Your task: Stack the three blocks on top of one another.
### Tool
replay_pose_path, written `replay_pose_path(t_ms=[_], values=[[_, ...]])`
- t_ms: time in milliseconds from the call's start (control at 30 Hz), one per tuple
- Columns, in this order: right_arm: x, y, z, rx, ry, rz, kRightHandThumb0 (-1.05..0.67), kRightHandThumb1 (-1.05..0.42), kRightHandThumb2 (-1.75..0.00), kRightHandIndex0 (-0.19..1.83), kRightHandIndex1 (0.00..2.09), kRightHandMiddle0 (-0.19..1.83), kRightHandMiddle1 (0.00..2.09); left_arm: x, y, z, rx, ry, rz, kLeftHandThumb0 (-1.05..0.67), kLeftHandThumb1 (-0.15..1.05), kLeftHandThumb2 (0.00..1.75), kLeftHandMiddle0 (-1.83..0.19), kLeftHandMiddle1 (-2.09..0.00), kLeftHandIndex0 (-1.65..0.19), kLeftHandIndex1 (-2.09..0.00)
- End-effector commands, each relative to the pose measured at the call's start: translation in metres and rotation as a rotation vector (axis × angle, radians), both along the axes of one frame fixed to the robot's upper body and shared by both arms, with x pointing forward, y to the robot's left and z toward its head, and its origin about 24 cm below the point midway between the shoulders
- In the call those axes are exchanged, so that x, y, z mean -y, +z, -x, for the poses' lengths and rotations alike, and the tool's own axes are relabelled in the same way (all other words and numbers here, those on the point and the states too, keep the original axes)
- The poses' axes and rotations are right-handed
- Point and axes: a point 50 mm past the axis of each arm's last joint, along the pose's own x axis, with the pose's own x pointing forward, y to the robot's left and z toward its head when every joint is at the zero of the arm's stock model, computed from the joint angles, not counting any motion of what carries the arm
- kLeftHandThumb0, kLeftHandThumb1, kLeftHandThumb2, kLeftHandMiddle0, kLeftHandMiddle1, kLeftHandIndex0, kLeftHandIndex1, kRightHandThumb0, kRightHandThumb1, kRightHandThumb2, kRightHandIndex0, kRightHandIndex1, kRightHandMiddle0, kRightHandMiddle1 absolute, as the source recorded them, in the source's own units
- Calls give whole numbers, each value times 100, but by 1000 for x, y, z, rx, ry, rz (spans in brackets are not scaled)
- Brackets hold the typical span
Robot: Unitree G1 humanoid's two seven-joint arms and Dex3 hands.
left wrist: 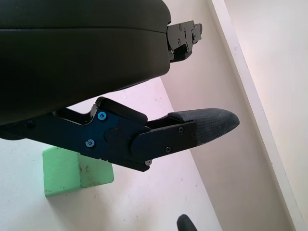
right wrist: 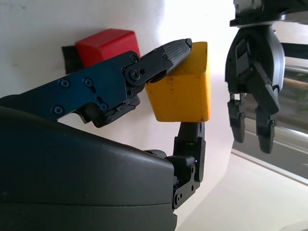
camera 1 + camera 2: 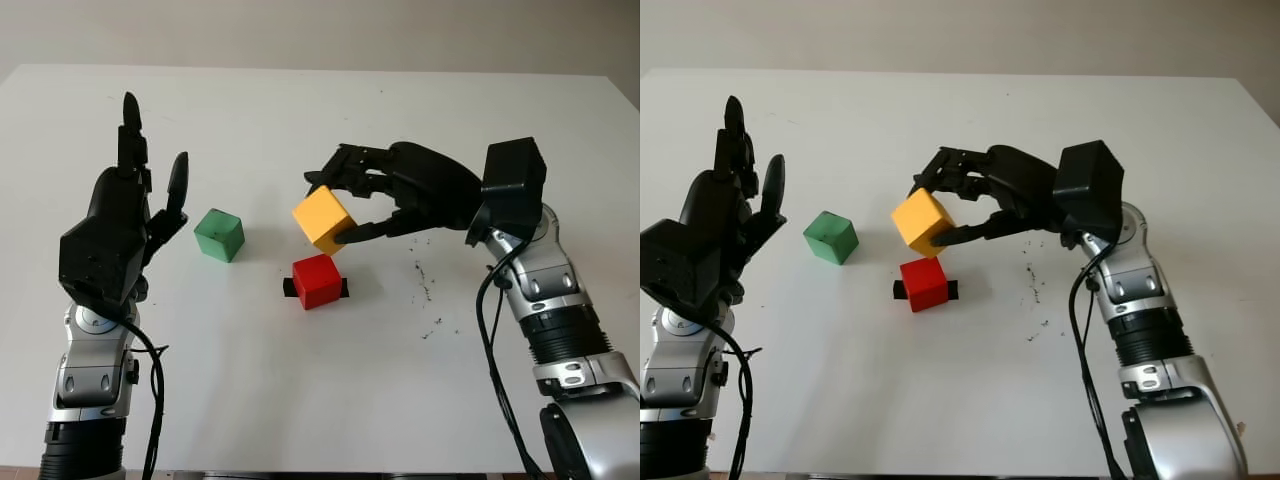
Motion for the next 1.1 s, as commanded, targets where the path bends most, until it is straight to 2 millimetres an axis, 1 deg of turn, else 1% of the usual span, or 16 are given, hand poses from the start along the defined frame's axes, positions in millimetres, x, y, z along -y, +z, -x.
replay_pose_path(t_ms=[0,233,367,767,867,1067], values=[[-5,-5,5,0,17,-9,-51,-95,-5,27,4,40,144,1,1,2,9,-1,-7,-69,105,64,19,-1,19,0],[-11,-25,10,-39,-2,25,-51,-93,-5,27,4,40,144,0,1,2,4,-2,-3,-69,105,64,19,0,19,0],[-14,-31,10,-53,-6,22,-50,-92,-5,26,4,42,144,1,2,3,7,0,-1,-69,105,63,19,-1,19,0],[-15,-35,7,-30,-39,40,-49,-92,-5,25,4,43,138,1,1,2,-1,-1,-6,-71,105,64,19,-1,19,0],[-15,-36,6,-21,-53,38,-48,-92,-5,25,4,44,136,1,1,3,-4,-2,2,-68,105,64,19,-1,19,0],[-11,-34,4,-1,-78,63,-47,-92,-5,25,5,45,134,1,1,3,-14,0,-7,-68,105,65,19,0,19,0]])
